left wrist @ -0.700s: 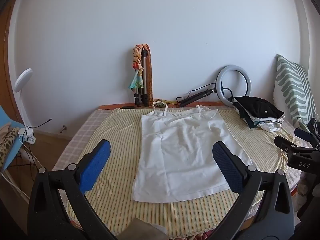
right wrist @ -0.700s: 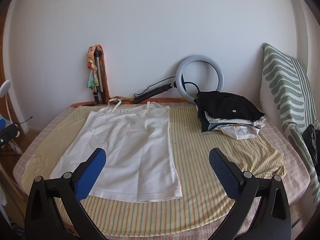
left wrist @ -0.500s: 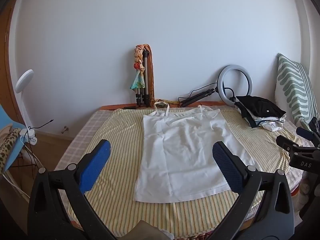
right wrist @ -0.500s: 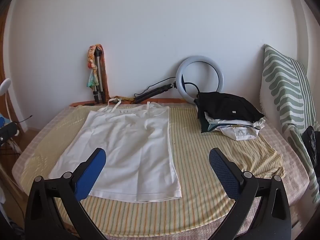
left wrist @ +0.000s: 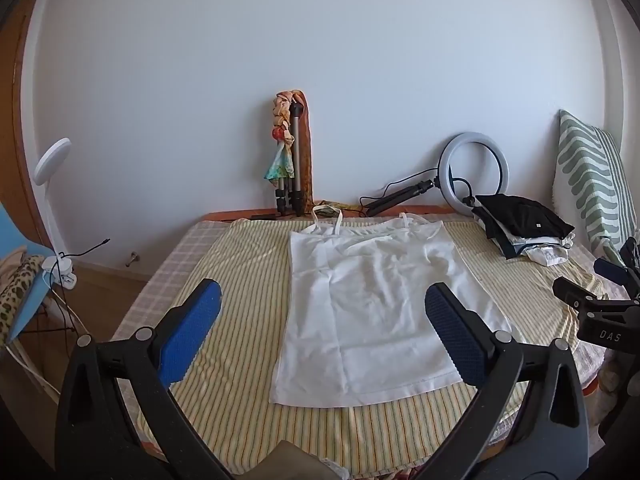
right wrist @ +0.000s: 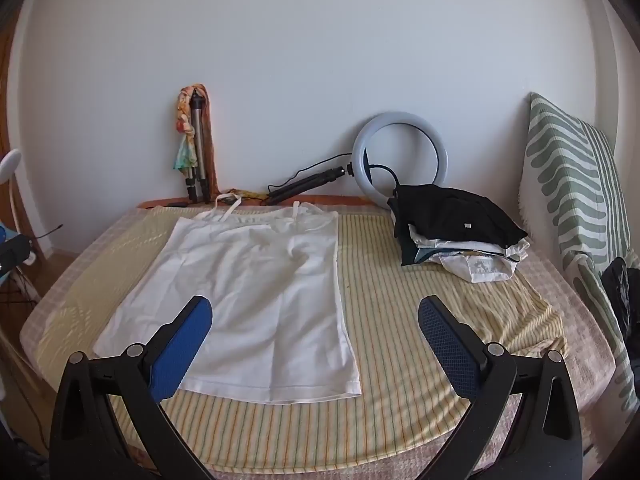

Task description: Fold small clothes

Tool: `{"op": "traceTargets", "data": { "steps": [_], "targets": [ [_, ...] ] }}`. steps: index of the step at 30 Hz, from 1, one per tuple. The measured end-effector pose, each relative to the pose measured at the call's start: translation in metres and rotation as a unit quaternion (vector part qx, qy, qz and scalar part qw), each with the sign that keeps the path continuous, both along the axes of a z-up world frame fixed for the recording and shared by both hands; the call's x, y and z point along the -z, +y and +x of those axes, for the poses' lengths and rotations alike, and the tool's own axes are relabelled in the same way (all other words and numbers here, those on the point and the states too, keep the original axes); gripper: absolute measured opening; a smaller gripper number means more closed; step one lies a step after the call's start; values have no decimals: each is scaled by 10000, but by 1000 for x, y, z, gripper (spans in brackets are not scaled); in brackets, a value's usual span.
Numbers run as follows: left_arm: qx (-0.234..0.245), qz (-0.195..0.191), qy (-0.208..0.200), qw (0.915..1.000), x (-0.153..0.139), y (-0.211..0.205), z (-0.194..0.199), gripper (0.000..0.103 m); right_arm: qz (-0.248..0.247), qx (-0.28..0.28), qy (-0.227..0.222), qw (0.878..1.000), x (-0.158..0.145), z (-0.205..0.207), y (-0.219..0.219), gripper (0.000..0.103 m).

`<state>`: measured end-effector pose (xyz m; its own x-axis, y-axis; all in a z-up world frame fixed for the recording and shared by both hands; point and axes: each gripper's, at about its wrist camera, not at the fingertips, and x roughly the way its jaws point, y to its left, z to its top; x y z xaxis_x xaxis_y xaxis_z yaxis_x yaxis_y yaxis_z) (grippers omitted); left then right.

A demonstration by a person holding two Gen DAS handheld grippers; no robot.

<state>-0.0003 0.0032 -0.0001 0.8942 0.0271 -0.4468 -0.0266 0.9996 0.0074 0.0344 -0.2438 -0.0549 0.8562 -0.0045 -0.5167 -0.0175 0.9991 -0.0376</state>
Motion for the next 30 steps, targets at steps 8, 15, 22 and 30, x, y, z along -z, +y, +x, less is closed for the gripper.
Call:
{"op": "traceTargets", "data": {
  "steps": [8,15,22,30],
  "targets": [
    [-4,-6,-1,10000,-2,2,1,103,-51,-5,-9,10000,1,-1,2,102],
    [-2,11,-21,10000,-3,4,1,103,-79,0,4,10000,2,0,3,102],
    [-13,16,-35,10000,-5,6,1,103,-70,-8,25,10000,2,0,3,102],
    [-29,11,-37,10000,-6,9,2,103,-77,5,39,10000,3,0,2,102]
  ]
}}
